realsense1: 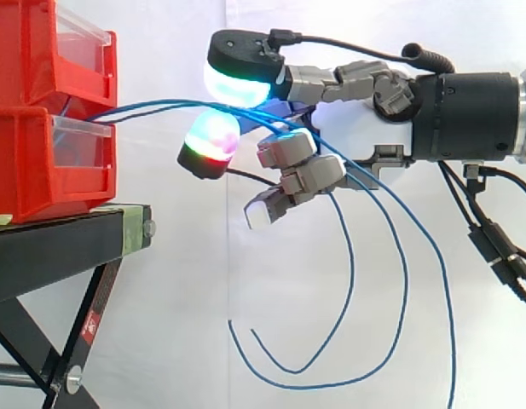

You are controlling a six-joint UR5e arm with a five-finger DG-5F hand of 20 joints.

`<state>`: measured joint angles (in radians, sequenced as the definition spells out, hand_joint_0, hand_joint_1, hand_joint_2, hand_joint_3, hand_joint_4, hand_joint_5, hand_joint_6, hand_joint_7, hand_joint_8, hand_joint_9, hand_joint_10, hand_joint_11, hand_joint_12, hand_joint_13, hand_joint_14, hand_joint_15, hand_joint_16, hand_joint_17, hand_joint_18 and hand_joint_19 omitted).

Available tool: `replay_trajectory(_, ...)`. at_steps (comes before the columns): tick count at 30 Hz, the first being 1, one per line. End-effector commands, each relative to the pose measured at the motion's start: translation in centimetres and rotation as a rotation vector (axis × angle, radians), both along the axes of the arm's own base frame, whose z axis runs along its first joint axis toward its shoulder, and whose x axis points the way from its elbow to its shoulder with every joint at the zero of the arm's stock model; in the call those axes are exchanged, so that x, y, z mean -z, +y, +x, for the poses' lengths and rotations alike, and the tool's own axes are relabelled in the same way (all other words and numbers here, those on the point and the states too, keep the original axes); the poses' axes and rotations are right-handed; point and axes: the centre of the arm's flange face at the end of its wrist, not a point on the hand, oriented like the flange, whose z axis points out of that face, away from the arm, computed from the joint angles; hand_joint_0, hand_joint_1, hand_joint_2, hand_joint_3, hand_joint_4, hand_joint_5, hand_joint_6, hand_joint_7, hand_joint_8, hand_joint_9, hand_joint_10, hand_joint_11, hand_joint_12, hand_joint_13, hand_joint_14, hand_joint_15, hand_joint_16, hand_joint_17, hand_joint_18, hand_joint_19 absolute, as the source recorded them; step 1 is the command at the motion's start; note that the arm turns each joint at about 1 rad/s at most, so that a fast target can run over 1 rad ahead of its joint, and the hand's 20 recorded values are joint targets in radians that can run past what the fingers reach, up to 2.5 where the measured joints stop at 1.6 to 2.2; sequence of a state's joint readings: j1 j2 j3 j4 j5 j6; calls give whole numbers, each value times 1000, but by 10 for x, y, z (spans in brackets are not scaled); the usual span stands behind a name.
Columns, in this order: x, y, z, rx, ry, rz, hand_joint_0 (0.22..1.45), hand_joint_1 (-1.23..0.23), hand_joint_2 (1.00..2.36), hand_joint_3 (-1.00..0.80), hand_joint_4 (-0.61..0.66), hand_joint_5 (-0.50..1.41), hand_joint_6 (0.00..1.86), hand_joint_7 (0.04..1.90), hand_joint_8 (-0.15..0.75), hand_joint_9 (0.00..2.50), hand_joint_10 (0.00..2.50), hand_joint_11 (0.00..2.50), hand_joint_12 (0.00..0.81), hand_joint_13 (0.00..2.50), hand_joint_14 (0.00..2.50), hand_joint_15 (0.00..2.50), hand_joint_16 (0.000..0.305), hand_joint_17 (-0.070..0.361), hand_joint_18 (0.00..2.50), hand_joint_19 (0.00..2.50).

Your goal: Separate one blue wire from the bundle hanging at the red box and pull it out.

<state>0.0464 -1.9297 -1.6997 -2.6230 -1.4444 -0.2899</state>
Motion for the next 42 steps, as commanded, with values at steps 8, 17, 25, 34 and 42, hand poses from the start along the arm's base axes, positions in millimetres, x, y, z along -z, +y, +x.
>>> replay_trajectory(8,0,-8,-1,18,-3,0,579,-620,1010,-393,182,-122,832,1008,374,1539,23,1273,438,1649,20,1293,48,109,970,504)
replay_trajectory(17,-16,-13,6,27,-23,-16,586,-617,1011,-384,173,-120,830,1005,379,1546,24,1269,441,1652,21,1276,48,108,975,506)
replay_trajectory(25,-30,-15,3,34,-34,-76,603,-659,1015,-339,147,-119,831,1036,376,1545,23,1285,435,1649,21,1286,47,106,977,506)
replay_trajectory(34,-29,-16,3,36,-27,-87,600,-753,1022,-202,138,-133,862,1035,372,1503,23,1325,430,1617,22,1282,47,106,967,512)
replay_trajectory(42,-29,-16,3,36,-27,-87,596,-822,1023,-135,111,-153,893,978,364,1406,21,1363,439,1566,22,1305,49,111,950,511)
